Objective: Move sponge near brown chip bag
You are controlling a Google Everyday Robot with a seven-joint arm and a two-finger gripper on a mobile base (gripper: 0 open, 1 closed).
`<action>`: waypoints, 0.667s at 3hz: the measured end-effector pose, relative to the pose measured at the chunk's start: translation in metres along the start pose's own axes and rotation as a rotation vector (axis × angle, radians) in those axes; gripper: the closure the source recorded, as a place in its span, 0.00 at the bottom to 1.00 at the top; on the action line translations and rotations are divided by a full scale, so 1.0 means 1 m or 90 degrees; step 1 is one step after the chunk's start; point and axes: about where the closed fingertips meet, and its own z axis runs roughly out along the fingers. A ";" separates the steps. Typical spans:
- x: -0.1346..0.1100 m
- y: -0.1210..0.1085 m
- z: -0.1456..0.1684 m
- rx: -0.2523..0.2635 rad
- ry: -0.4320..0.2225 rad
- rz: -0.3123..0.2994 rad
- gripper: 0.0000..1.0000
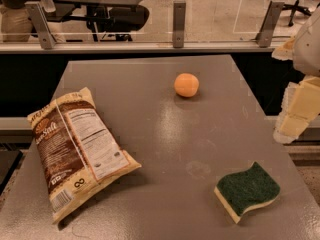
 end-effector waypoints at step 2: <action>-0.002 0.012 0.007 -0.013 -0.014 -0.023 0.00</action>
Offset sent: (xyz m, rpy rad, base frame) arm -0.0229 0.0140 -0.0284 0.0392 0.0441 0.1163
